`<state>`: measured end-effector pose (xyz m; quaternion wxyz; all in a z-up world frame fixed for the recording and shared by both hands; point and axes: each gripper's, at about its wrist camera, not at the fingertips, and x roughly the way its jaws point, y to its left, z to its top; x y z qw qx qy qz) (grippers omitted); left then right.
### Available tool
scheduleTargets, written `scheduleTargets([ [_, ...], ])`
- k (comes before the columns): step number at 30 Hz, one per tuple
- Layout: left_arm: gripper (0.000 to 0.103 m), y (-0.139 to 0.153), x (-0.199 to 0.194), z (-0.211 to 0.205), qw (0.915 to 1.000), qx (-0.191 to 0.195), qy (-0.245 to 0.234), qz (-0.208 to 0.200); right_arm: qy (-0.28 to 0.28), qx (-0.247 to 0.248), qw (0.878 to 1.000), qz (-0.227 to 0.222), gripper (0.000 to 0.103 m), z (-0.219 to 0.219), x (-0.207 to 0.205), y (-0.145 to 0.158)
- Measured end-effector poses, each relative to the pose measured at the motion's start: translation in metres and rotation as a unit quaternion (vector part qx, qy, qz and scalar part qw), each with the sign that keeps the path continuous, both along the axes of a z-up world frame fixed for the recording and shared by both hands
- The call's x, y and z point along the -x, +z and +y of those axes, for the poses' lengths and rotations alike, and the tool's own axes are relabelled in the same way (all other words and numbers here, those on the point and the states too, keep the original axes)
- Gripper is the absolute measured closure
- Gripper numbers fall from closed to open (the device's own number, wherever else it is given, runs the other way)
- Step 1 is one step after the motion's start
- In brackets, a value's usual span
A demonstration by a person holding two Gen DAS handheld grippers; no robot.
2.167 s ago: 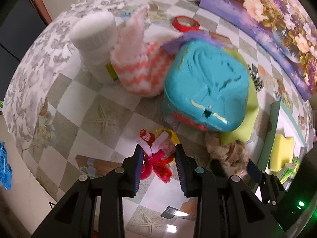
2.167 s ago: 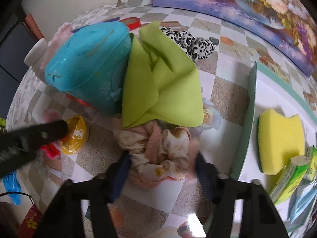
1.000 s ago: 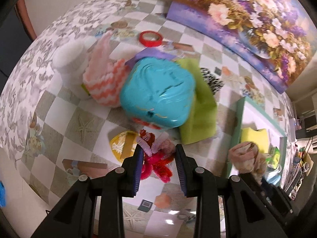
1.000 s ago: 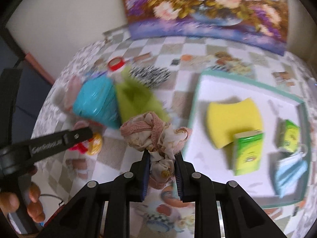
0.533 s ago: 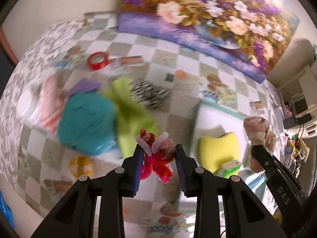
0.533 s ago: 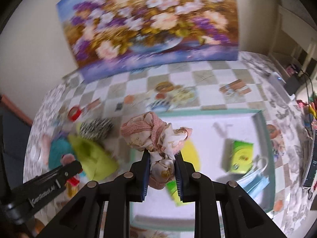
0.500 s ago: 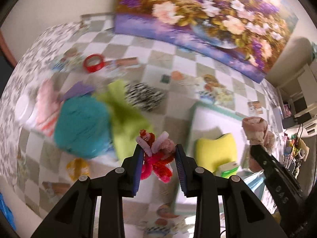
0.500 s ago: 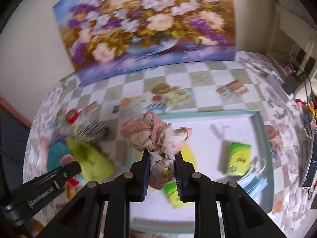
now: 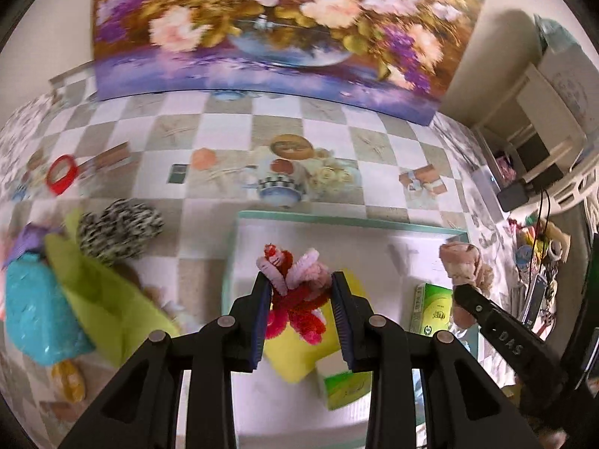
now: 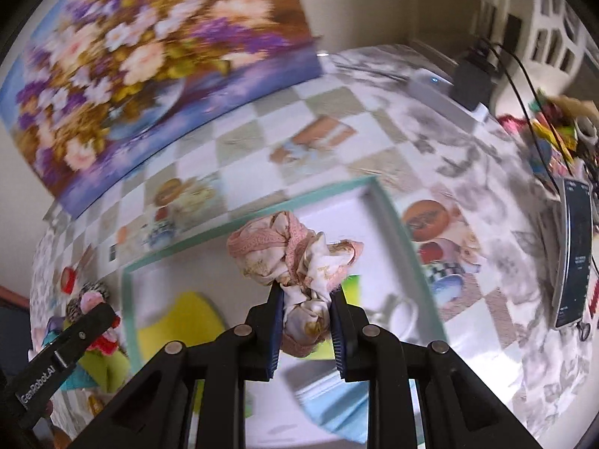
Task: Organize soft objects
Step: 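Carry the scrunchie and red toy over the white tray with both grippers, then release the scrunchie and red toy into the tray, open both grippers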
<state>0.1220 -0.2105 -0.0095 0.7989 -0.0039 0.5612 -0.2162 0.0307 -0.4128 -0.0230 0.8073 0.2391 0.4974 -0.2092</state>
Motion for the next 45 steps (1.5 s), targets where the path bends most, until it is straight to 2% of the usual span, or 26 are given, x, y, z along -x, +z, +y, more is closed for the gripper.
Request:
scheduleTargets([
  [9, 0.07, -0.025, -0.018, -0.013, 0.9998, 0.005, -0.006, -0.017, -0.009, -0.002, 1.0, -0.005, 0.079, -0.018, -0.005, -0.009],
  [18, 0.07, -0.052, -0.024, -0.014, 0.9999, -0.011, -0.005, 0.002, 0.0, 0.006, 0.999, -0.04, 0.079, -0.022, -0.019, -0.013],
  [27, 0.07, -0.061, -0.024, -0.016, 0.9997, -0.017, -0.009, 0.016, 0.002, 0.009, 0.999, -0.037, 0.079, -0.025, -0.028, -0.03],
  [36, 0.068, -0.063, -0.023, -0.013, 0.9994, -0.022, -0.007, 0.027, -0.001, 0.004, 1.0, -0.004, 0.077, -0.026, -0.026, -0.041],
  [37, 0.067, -0.061, -0.023, -0.013, 0.9994, -0.022, -0.007, 0.026, 0.002, 0.004, 1.0, -0.002, 0.076, -0.025, -0.027, -0.04],
  [39, 0.051, -0.058, -0.023, -0.014, 0.9994, -0.022, -0.008, 0.024, 0.004, 0.004, 1.0, 0.0, 0.075, -0.025, -0.027, -0.039],
  [40, 0.039, -0.056, -0.024, -0.014, 0.9995, -0.019, -0.006, 0.023, 0.003, 0.003, 1.0, 0.002, 0.068, -0.025, -0.027, -0.038],
  [41, 0.035, -0.053, -0.024, -0.014, 0.9996, -0.015, -0.005, 0.022, 0.002, 0.001, 1.0, 0.005, 0.063, -0.025, -0.027, -0.037],
  [43, 0.033, -0.048, -0.024, -0.012, 0.9998, -0.009, -0.001, 0.019, 0.0, 0.003, 1.0, 0.008, 0.049, -0.025, -0.026, -0.033],
  [45, 0.026, -0.043, -0.025, -0.011, 0.9998, -0.007, 0.002, 0.016, 0.0, 0.008, 1.0, 0.01, 0.048, -0.025, -0.026, -0.029],
])
